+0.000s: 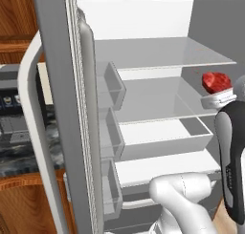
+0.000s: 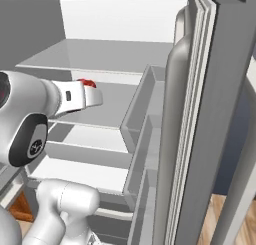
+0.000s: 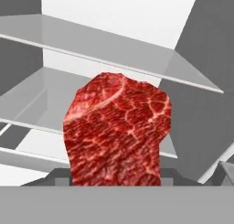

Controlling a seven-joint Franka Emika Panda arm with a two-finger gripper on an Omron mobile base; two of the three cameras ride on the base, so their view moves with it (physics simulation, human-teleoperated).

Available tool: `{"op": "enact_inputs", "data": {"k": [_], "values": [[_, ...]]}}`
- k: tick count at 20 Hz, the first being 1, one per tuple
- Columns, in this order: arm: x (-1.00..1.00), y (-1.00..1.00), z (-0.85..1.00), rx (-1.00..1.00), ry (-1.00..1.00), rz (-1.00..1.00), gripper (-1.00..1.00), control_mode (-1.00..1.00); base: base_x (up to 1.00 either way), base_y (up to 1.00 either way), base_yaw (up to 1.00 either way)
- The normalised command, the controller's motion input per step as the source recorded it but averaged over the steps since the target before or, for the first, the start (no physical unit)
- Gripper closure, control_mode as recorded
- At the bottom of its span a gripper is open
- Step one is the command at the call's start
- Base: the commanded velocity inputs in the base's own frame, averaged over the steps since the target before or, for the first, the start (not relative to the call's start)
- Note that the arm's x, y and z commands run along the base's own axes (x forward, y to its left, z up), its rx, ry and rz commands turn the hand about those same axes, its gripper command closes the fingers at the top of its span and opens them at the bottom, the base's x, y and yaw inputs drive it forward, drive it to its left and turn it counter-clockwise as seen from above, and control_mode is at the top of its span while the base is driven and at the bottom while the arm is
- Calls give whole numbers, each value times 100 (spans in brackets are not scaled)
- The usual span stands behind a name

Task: Gather the eggplant and carrot from the fridge and place them on a tray on the dining counter. Then gather the steak and chicken drumstick from the fridge and place them on the other tray.

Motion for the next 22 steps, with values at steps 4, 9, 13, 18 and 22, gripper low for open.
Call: {"op": "enact_inputs", "data": {"k": [4,9,13,18,22], "values": [[0,0,0,0,0,0,100,100,-92,0,0],[0,0,0,0,0,0,100,100,-89,13,0],[0,0,0,0,0,0,100,100,-97,13,-8],[0,0,0,0,0,0,100,100,-100,1,-24],[0,0,0,0,0,0,100,100,-100,-2,-33]]}}
